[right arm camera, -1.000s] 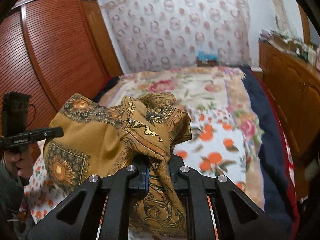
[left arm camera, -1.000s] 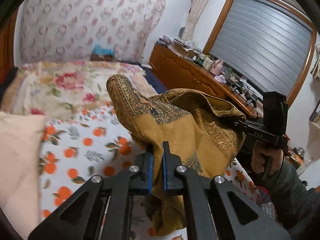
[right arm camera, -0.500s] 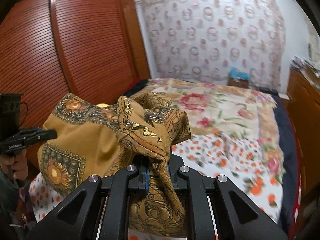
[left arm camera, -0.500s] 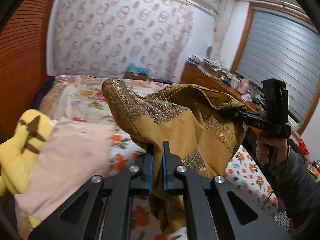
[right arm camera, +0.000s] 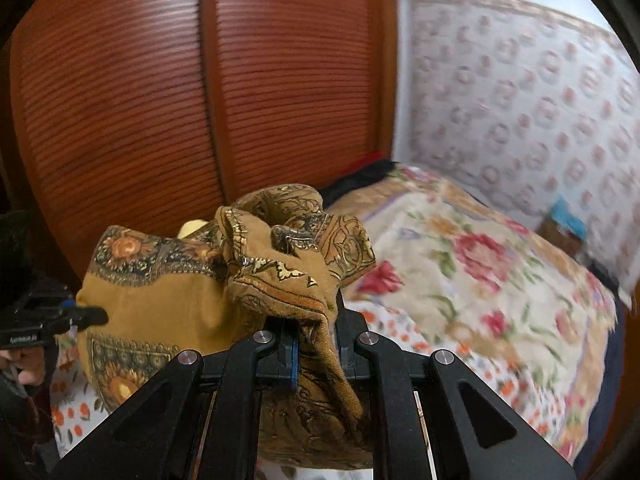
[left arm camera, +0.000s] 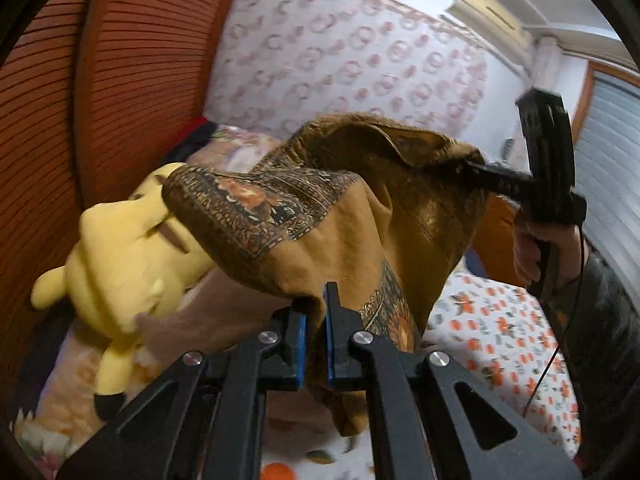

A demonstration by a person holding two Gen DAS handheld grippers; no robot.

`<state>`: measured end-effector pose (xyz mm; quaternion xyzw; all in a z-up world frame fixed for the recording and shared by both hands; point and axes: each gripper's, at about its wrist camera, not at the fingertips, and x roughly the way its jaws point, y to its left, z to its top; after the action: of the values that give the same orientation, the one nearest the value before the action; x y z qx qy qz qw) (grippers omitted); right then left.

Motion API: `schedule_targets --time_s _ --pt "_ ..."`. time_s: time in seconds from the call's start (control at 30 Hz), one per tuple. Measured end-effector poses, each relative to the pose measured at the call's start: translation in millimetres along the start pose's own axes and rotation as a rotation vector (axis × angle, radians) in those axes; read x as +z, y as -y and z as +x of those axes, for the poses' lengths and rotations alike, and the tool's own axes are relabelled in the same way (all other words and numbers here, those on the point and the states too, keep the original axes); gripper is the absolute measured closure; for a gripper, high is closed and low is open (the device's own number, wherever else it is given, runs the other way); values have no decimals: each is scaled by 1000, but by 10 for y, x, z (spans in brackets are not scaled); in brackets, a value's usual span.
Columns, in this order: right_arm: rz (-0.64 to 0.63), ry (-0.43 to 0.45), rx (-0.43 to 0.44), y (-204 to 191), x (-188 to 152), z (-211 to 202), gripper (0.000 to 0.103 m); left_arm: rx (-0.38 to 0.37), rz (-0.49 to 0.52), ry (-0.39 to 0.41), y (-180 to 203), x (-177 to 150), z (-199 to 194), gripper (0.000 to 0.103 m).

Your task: Fold small clothes

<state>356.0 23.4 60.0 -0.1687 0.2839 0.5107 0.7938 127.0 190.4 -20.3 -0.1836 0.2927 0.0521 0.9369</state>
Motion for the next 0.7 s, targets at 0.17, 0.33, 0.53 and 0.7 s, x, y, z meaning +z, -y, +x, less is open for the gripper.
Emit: schedule_targets --time_s 0.17,0.33,0.53,0.7 --pt "-61 -55 51 -172 100 501 94 66 -6 -10 -20 -131 42 99" --pt "-78 -110 70 -224 117 875 94 88 -21 -20 -72 -205 61 99" --pt "-37 -144 68 -137 107 1013 94 86 -32 -33 -177 -175 81 99" --pt "23 -185 59 -46 105 936 94 80 -37 -33 -217 -165 95 99"
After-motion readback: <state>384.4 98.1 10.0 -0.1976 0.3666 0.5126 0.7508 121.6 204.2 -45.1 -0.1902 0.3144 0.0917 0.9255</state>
